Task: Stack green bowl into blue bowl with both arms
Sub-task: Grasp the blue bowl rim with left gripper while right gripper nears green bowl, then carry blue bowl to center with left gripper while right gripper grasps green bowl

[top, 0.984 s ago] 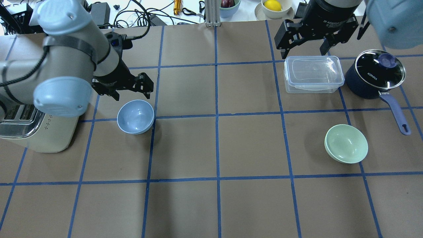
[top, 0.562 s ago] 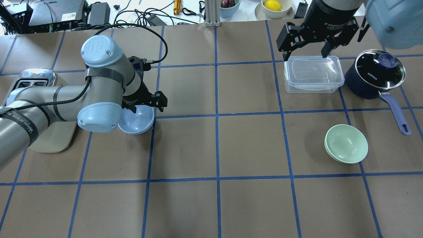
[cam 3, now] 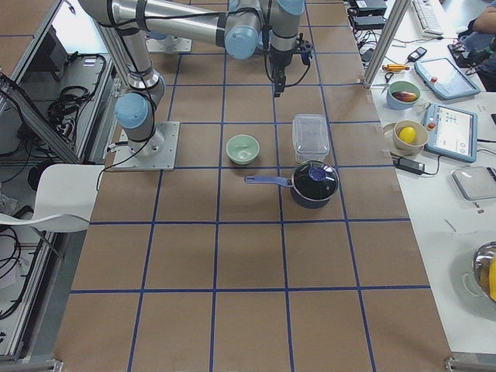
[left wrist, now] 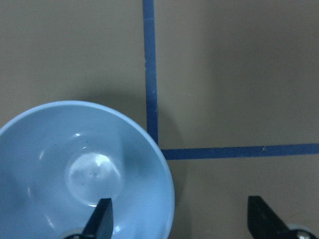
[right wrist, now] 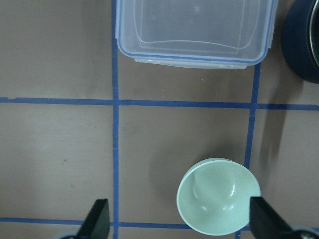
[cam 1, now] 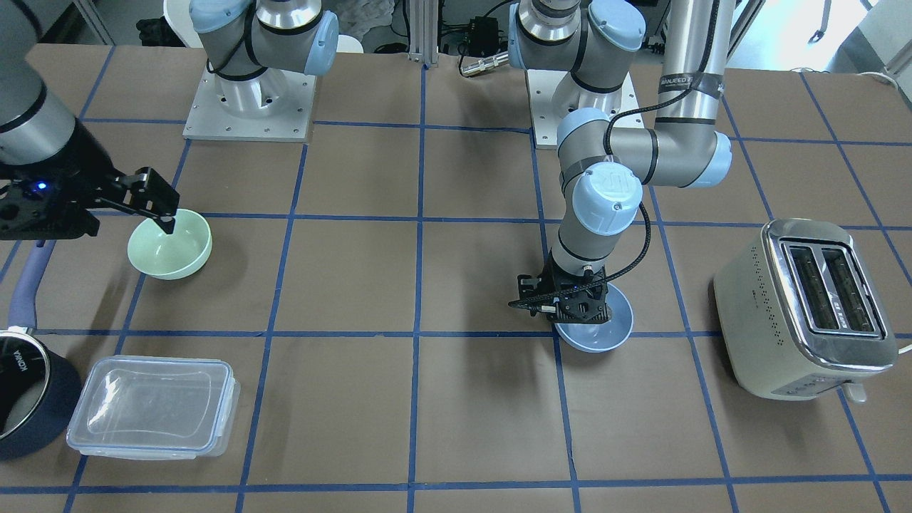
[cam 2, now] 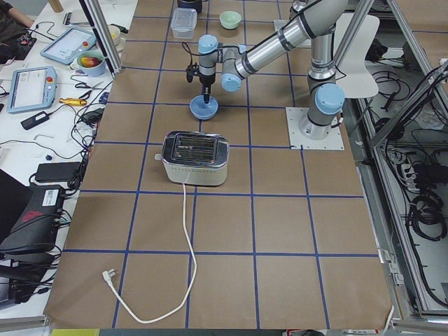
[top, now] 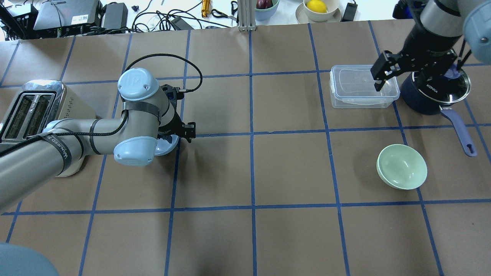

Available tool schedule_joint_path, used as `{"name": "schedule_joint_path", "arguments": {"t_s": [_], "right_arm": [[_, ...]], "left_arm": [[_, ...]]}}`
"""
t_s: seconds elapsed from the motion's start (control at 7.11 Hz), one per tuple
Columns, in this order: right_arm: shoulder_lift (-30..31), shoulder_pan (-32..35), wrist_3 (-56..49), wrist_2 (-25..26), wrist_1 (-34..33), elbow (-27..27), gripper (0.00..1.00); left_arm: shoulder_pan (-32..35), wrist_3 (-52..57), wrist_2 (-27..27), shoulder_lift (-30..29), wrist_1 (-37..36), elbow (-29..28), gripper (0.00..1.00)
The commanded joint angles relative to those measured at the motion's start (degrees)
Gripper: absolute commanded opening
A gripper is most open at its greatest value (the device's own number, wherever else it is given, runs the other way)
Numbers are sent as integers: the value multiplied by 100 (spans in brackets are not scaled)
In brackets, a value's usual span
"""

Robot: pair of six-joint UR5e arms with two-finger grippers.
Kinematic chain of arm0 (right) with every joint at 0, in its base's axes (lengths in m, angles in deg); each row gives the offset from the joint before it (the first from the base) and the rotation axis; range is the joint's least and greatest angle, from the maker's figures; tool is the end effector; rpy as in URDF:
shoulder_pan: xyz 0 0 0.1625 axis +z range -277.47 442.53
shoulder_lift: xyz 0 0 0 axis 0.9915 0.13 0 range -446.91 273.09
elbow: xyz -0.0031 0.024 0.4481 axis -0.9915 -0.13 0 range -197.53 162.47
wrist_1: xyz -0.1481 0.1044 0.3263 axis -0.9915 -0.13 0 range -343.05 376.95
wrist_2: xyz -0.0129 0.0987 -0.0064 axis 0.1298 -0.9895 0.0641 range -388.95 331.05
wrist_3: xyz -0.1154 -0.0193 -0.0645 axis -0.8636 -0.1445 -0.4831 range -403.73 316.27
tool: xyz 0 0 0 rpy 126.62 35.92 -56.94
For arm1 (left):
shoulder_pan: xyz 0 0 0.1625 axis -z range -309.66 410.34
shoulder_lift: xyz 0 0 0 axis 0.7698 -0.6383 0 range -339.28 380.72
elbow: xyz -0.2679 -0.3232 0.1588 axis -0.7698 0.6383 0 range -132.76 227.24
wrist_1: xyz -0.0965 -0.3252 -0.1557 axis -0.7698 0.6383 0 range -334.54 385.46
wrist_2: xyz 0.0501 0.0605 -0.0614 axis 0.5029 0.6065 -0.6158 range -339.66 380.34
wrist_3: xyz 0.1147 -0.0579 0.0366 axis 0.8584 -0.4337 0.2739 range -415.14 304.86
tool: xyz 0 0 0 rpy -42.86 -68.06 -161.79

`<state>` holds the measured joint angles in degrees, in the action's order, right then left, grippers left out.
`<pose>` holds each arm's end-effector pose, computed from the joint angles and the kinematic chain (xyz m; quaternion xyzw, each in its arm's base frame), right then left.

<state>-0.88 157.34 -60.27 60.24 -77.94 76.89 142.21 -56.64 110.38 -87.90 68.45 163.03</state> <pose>0.0079 -0.4865 0.4199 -0.0116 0.9994 0.0275 0.0151 -0.1495 -0.4935 0.2150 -0.0032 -0.9997 0.0228 0.0003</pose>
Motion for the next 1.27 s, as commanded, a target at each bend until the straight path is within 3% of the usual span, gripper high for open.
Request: {"name": "schedule_joint_path", "arguments": {"t_s": [0.0,0.14,0.28,0.42,0.7,0.84,0.98,1.12], "right_arm": [[2,-939,-848,2,-388,531,100],[2,-1038,-999,28,-573,664,100],[2,-1126,-1009,11,-575,691,100],[-7,-1223,-1053,11,-592,848,100],[-16,-1363,-1184,80,-1693,1933,100],[-42,-1486,-1420,307,-2448,2540,98],[-268,-1513,-1518,344,-3021,2929,97],[-410,-1514,-1510,336,-3053,3002,89]], "left_arm": [[41,-201,41,51,-53,-65,0],[233,-332,206,112,42,-231,1],[852,-864,547,43,78,-441,1],[1555,-1826,550,-132,244,-809,1],[2393,-3525,176,-404,396,-1356,4],[2492,-3976,-149,-615,273,-1453,3],[2554,-4146,-153,-730,185,-1463,3],[2607,-4156,-109,-775,166,-1463,6]]}}
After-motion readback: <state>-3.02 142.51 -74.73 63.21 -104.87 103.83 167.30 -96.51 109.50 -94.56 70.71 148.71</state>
